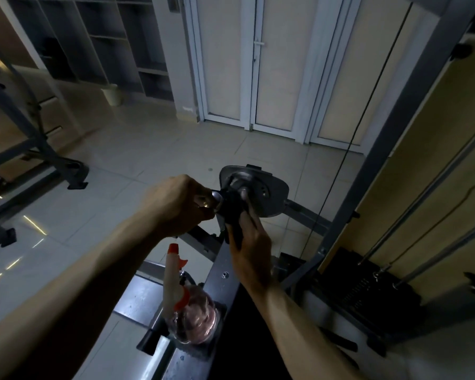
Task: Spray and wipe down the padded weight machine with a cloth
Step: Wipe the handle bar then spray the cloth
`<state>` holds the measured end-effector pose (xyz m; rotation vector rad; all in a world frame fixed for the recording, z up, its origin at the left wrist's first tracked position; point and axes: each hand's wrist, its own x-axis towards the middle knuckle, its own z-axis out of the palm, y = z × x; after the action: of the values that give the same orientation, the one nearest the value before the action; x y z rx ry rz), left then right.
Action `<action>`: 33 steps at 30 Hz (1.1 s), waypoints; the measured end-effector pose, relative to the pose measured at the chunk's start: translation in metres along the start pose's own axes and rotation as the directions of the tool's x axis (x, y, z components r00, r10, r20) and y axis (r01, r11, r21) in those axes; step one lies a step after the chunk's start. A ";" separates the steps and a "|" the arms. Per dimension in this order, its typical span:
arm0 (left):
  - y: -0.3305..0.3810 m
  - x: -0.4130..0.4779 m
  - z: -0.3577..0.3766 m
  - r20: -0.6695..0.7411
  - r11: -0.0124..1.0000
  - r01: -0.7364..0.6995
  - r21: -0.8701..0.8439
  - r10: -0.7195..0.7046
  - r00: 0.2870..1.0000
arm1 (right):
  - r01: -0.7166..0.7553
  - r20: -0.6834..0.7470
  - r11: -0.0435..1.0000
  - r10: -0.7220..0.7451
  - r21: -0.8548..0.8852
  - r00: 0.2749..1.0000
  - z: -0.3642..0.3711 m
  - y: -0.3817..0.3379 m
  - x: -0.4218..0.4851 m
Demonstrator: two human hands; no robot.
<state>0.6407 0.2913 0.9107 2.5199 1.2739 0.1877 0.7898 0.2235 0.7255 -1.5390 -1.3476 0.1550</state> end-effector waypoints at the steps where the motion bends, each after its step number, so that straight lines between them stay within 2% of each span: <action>1: -0.001 0.000 0.001 0.005 1.000 0.010 -0.007 -0.010 1.000 | 0.020 -0.009 0.999 -0.021 -0.034 1.000 0.004 0.000 0.000; 4: -0.003 0.001 0.005 -0.008 1.000 0.025 -0.008 -0.026 1.000 | -0.012 -0.046 0.975 0.002 -0.221 0.999 -0.001 0.016 -0.005; 7: -0.003 -0.006 0.004 -0.017 0.997 0.020 -0.069 -0.022 1.000 | -0.178 0.117 0.928 0.227 -0.328 0.967 -0.012 0.036 -0.005; 9: -0.007 -0.013 0.007 -0.024 0.987 -0.026 -0.162 0.022 0.999 | -0.287 0.127 0.918 0.331 -0.273 0.935 -0.023 0.035 -0.002; 12: -0.013 -0.018 0.005 -0.051 0.961 -0.053 -0.273 0.040 0.998 | -0.366 0.023 0.914 0.376 -0.174 0.926 -0.046 0.004 0.029; 14: -0.011 -0.021 0.001 -0.088 0.917 -0.092 -0.389 0.062 0.994 | -0.369 0.056 0.928 0.366 0.044 0.929 -0.064 -0.040 0.056; 15: -0.009 -0.021 -0.003 -0.117 0.885 -0.134 -0.446 0.091 0.989 | -0.340 0.078 0.926 0.332 0.166 0.940 -0.072 -0.067 0.067; 17: -0.006 -0.019 -0.009 -0.149 0.771 -0.229 -0.594 0.174 0.973 | -0.299 0.087 0.917 0.286 0.264 0.954 -0.083 -0.118 0.085; 19: -0.002 -0.015 -0.013 -0.213 0.634 -0.306 -0.710 0.221 0.952 | -0.338 0.165 0.865 0.297 0.371 0.941 -0.085 -0.154 0.098; 20: -0.001 -0.012 -0.015 -0.279 0.560 -0.342 -0.755 0.198 0.940 | -0.360 0.237 0.836 0.283 0.414 0.930 -0.086 -0.166 0.103; 22: -0.006 -0.007 -0.018 -0.359 0.433 -0.336 -0.837 0.031 0.933 | -0.351 0.314 0.835 0.228 0.424 0.922 -0.084 -0.179 0.107; 24: -0.025 0.006 -0.007 -0.297 0.347 -0.228 -0.910 -0.159 0.942 | -0.312 0.282 0.887 0.220 0.342 0.934 -0.083 -0.167 0.102; 25: -0.040 0.012 0.003 -0.209 0.320 -0.129 -0.939 -0.230 0.950 | -0.301 0.247 0.923 0.242 0.239 0.938 -0.080 -0.153 0.096; 27: -0.068 0.022 0.034 0.003 0.344 0.116 -0.932 -0.314 0.950 | -0.358 0.221 0.933 0.354 -0.022 0.909 -0.074 -0.115 0.077; 28: -0.078 0.026 0.052 0.095 0.370 0.220 -0.903 -0.328 0.940 | -0.405 0.245 0.904 0.428 -0.139 0.870 -0.070 -0.095 0.066; 30: -0.082 0.028 0.081 0.206 0.409 0.310 -0.858 -0.279 0.938 | -0.446 0.323 0.854 0.515 -0.267 0.794 -0.061 -0.064 0.047; 32: -0.075 0.035 0.102 0.244 0.456 0.309 -0.835 -0.197 0.950 | -0.401 0.426 0.850 0.521 -0.342 0.740 -0.050 -0.044 0.034; 33: -0.070 0.041 0.109 0.229 0.518 0.273 -0.811 -0.148 0.962 | -0.347 0.464 0.850 0.512 -0.396 0.723 -0.044 -0.037 0.030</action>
<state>0.6400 0.3398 0.7838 1.4916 1.0509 0.4468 0.8063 0.2150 0.7880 -2.1586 -1.4599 0.7968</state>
